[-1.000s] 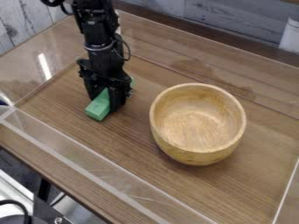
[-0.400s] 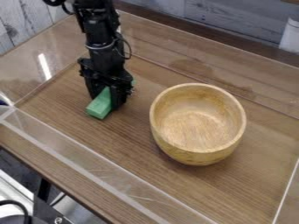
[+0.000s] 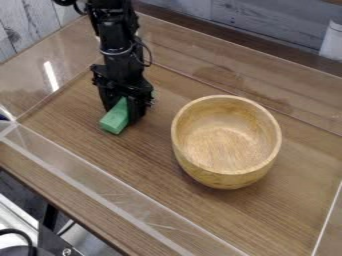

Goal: Remove the green block from inside the brown bowl and put it on the table

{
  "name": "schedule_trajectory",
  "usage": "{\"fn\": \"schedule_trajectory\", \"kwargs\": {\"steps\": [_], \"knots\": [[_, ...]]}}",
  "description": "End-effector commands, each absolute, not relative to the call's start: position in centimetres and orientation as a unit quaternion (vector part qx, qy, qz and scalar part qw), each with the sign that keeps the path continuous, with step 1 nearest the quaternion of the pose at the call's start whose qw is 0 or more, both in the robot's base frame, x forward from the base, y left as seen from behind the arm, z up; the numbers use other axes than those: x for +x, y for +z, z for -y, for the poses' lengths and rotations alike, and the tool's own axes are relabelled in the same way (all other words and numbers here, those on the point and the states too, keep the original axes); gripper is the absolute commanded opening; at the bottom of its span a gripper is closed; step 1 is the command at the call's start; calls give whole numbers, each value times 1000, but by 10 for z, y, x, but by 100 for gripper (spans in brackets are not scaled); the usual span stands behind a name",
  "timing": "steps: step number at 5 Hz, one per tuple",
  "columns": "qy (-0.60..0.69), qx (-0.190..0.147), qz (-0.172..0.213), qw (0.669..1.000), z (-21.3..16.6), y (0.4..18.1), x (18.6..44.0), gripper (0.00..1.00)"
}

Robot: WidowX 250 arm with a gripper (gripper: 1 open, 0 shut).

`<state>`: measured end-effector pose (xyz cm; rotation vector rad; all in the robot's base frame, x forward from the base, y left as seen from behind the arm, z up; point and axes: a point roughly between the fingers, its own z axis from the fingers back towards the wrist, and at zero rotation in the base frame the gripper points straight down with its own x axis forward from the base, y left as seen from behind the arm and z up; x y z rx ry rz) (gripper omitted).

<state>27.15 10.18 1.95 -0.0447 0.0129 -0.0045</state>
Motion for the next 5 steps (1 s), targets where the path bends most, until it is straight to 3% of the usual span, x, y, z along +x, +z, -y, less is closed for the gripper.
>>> {"fn": "schedule_trajectory", "kwargs": {"steps": [1, 5], "knots": [[-5, -27, -8, 1000, -96, 19, 273, 0], [-4, -43, -18, 999, -83, 20, 273, 0]]}}
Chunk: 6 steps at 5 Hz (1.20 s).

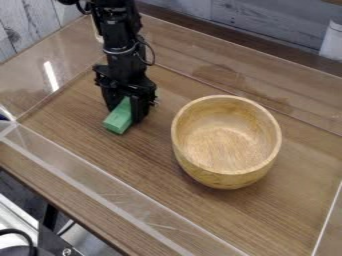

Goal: Remove the green block from inside the brown bowl and put it on the table

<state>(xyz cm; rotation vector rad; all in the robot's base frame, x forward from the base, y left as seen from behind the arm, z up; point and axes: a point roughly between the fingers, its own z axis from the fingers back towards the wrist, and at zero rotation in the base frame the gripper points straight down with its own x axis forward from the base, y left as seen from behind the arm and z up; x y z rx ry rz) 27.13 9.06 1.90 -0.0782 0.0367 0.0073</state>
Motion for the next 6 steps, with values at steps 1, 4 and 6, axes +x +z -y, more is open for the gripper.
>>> {"fn": "schedule_trajectory", "kwargs": {"steps": [1, 4, 6], "knots": [[-4, -47, -20, 999, -80, 20, 273, 0], [-6, -55, -33, 998, -71, 20, 271, 0], [-6, -58, -43, 997, -66, 19, 270, 0]]}}
